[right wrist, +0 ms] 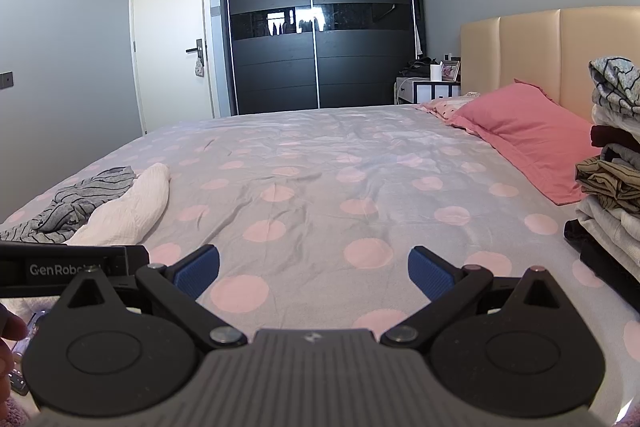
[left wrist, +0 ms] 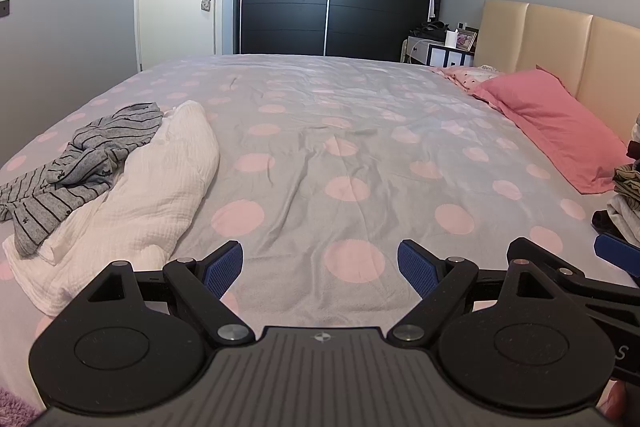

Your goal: Fold clothes

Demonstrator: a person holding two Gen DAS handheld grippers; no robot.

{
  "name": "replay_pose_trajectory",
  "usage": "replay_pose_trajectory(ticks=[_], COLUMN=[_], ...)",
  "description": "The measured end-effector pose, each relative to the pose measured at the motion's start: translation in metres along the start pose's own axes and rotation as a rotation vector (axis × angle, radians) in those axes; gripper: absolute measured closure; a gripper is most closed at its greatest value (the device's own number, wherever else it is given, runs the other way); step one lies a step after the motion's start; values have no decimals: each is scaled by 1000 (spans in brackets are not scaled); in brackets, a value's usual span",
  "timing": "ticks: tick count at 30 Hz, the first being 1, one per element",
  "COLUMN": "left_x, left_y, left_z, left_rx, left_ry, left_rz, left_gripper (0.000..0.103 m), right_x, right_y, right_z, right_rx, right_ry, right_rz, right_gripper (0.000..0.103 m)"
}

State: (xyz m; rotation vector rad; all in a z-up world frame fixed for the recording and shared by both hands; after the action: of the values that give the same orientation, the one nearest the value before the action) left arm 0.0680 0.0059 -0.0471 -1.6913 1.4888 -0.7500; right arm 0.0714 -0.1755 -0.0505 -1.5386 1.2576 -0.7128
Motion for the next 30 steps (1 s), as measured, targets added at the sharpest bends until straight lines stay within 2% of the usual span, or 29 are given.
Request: replay_pose_trajectory(ticks=[30], left_x=[-5], left_y=[13], left_z=[4], left_rx=[-27], left_ry=[-6], left_rz=[51], left_gripper=[18], right_x=[-8], right_y=[9], right_z=[4], right_rx=[-63], right_ry=[-13], right_rz=[-16], right_gripper=[1])
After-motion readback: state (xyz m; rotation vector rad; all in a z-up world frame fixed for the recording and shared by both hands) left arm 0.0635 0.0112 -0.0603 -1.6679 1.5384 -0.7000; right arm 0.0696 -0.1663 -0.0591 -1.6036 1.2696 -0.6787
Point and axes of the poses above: each gripper's, at about its wrist camera, not at the fingertips, and z roughly the way its jaws point, x to its right, y to its underside, the point moved 9 cm from there along z, roughly the way its jaws point, and after that the axes turned 10 degrees about -y, right-handed, at the moved point
